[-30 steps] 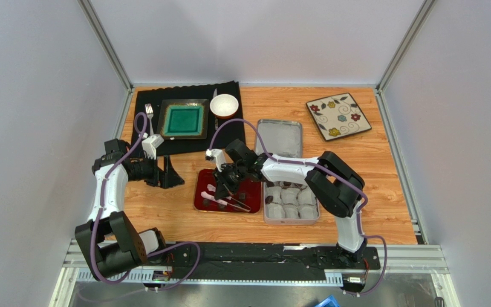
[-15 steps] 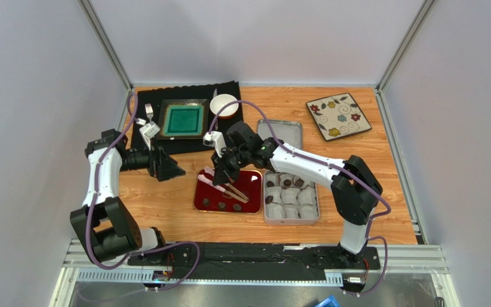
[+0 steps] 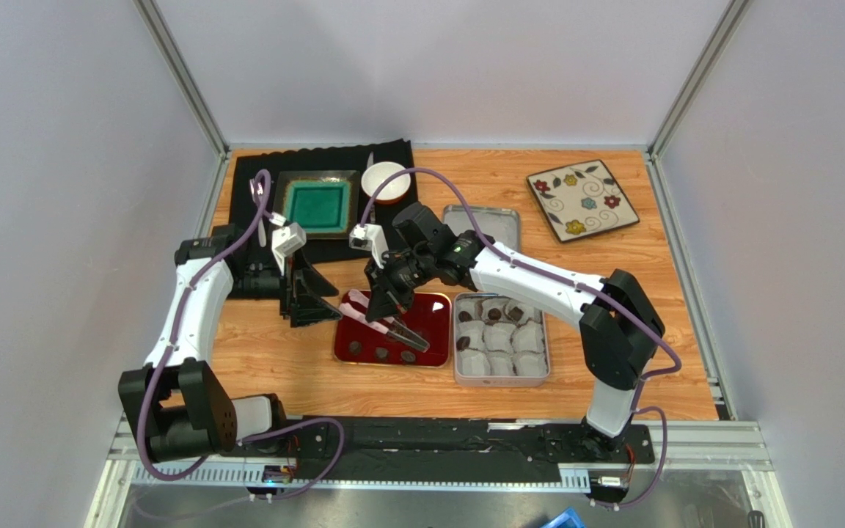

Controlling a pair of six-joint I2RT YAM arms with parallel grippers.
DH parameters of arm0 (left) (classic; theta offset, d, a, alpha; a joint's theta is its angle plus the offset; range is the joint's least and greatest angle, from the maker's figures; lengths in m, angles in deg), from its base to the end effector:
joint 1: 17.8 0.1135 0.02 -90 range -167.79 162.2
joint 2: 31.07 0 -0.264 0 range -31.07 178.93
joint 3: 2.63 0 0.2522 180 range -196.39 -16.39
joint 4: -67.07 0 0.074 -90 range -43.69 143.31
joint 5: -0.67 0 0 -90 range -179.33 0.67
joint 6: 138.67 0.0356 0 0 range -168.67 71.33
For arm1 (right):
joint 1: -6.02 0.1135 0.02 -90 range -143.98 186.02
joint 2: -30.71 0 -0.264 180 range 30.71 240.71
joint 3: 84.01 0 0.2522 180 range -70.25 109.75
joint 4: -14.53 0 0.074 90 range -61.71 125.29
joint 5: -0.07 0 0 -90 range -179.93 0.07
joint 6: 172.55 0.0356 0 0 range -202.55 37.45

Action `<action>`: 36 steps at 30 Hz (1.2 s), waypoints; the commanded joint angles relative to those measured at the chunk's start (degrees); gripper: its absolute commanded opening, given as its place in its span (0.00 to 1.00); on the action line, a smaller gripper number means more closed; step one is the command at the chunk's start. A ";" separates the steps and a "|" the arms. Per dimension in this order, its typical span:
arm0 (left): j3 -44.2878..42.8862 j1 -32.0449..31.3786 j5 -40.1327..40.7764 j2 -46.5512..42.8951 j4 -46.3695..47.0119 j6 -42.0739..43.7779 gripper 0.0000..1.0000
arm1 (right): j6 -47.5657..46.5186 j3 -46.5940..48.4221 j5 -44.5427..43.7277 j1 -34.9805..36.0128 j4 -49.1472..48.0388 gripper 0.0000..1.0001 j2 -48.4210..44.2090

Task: Pack the chocolate
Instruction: Pick up the clamp from the plate.

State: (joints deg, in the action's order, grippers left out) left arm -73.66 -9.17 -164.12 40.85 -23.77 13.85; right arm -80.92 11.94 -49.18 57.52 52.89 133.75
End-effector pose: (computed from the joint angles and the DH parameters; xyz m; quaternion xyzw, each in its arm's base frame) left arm 0.1908 -0.0058 0.2772 0.3518 0.7123 -0.5009 0.3435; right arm 0.2312 0.3280 0.2676 -0.4854 0.7310 0.4471 0.1737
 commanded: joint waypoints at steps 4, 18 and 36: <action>1.11 -0.62 -1.77 -1.61 -8.26 6.21 0.64 | -0.84 2.97 6.35 -0.18 0.80 0.00 -2.76; 3.40 -4.66 -0.28 -1.61 -8.26 7.35 0.50 | -0.57 5.78 9.78 -0.88 0.98 0.00 -1.53; 3.05 -5.98 -1.06 -2.49 -8.26 7.88 0.11 | 0.66 5.87 9.96 -1.05 -0.43 0.05 0.14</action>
State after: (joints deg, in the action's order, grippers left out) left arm -70.01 -14.81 -162.48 40.13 -25.24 18.38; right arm -80.90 15.64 -40.29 56.28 54.29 134.54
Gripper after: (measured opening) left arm 0.163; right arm 0.011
